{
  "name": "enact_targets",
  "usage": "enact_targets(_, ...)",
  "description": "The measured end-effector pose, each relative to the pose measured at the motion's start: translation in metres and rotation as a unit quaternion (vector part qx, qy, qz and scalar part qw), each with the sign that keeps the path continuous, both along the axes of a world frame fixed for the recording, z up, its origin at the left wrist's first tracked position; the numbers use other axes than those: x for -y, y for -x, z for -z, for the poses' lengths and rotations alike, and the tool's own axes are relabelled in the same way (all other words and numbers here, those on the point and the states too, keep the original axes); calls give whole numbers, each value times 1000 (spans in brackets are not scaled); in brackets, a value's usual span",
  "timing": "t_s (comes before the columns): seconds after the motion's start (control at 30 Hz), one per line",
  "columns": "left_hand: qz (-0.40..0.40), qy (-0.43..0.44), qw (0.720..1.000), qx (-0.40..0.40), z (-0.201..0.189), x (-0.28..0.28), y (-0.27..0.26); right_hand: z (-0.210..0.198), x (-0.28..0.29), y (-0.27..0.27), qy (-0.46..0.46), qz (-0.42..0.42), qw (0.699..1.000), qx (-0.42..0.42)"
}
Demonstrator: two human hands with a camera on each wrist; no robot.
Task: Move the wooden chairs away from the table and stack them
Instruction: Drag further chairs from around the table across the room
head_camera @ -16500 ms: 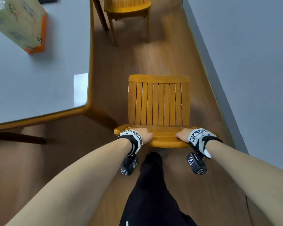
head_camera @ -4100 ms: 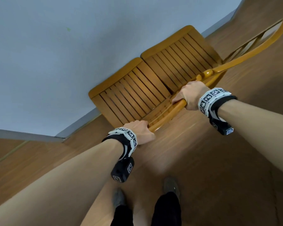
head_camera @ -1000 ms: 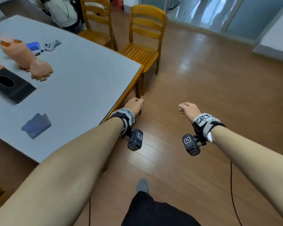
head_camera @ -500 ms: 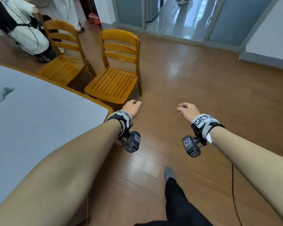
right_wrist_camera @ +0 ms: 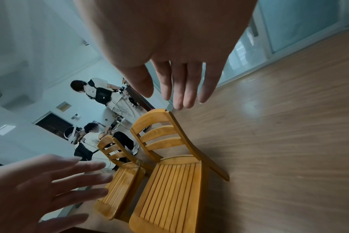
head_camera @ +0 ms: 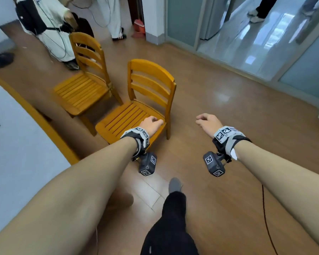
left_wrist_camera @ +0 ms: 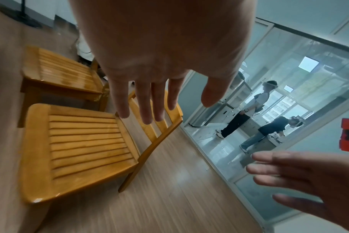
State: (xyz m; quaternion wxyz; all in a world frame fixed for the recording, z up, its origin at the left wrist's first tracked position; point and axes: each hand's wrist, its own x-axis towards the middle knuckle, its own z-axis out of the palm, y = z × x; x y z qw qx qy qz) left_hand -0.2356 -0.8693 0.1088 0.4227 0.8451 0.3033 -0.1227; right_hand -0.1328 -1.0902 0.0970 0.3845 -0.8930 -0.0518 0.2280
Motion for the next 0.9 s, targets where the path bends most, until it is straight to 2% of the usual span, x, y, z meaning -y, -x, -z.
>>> enact_targets(0.2, -41, 34, 999, -3, 14, -40, -163, 9, -57, -161, 24, -40, 999, -16)
enact_targets(0.37, -95, 46, 994, -14, 8, -75, -261, -9, -106, -283, 34, -89, 995, -16)
enact_targets(0.53, -175, 45, 983, -17, 33, -108, -349, 3, -172, -393, 29, -186, 982, -8)
enact_targets(0.7, -309, 59, 949, -29, 65, -123, -390, 42, -247, -468, 31, -306, 951, -25)
enact_targets(0.9, -452, 114, 882, -70, 95, -130, -392, 72, -329, -507, 60, -444, 893, -46)
